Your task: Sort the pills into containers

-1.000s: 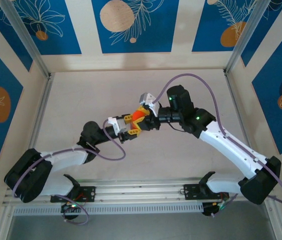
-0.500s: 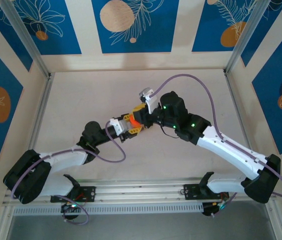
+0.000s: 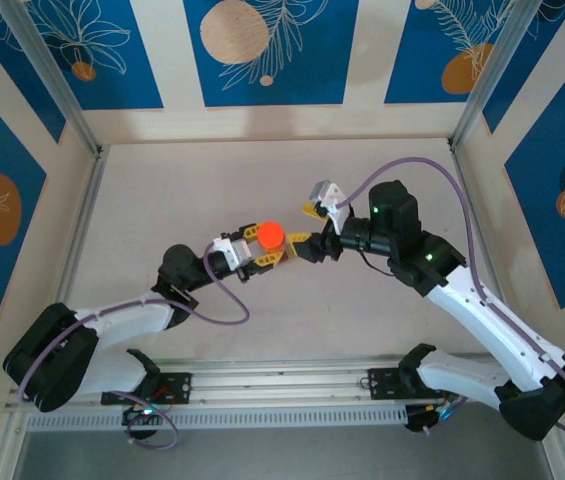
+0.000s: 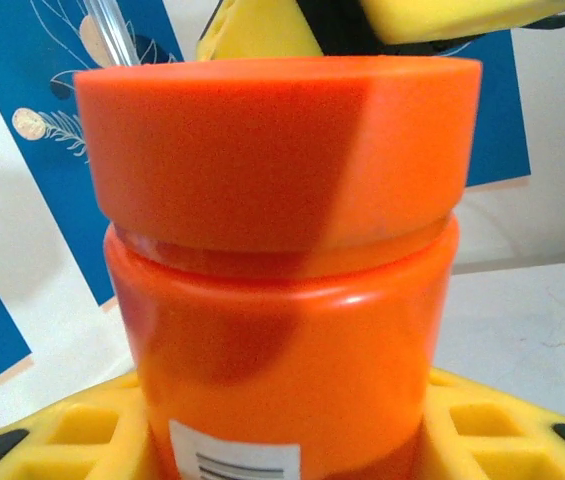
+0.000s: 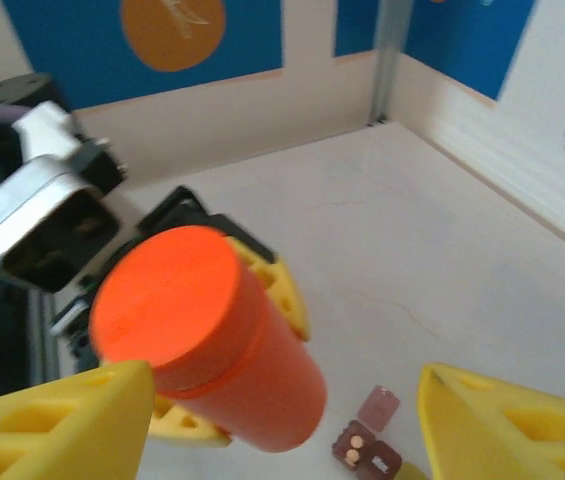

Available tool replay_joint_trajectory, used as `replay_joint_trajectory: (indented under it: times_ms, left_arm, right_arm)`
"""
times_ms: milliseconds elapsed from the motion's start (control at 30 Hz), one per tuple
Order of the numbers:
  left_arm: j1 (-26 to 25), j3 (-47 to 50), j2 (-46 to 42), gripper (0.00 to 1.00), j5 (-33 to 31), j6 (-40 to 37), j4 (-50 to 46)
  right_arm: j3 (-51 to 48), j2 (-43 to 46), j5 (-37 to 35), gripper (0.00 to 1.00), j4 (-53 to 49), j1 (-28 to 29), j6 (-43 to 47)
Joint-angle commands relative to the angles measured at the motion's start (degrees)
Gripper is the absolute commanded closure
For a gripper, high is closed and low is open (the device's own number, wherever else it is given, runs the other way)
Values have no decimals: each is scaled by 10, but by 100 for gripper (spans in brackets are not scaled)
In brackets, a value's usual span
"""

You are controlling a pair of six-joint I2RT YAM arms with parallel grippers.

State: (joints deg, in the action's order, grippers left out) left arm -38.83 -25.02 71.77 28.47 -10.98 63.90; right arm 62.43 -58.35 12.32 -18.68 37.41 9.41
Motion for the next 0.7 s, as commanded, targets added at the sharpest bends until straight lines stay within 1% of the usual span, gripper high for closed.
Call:
replay_joint_trajectory:
  times_ms: [0, 133, 333, 500, 667]
  left_arm:
    - [-2, -12, -5, 100, 32, 16, 29]
    - [-2, -20, 1, 100, 53, 28, 30]
    - [-2, -25, 0, 100, 61, 29, 19]
    - [-2, -30, 2, 100, 67, 29, 11]
    - [-2, -32, 8, 100, 72, 28, 9]
  right_arm:
    - [-34, 4, 74, 24, 3, -1, 92]
    - [-61, -5, 59, 23, 67, 12, 108]
    - [-43, -51, 29, 25, 81, 32, 119]
    - [-47, -61, 24, 26, 105, 51, 133]
    - [-38, -65, 7, 28, 106, 61, 139]
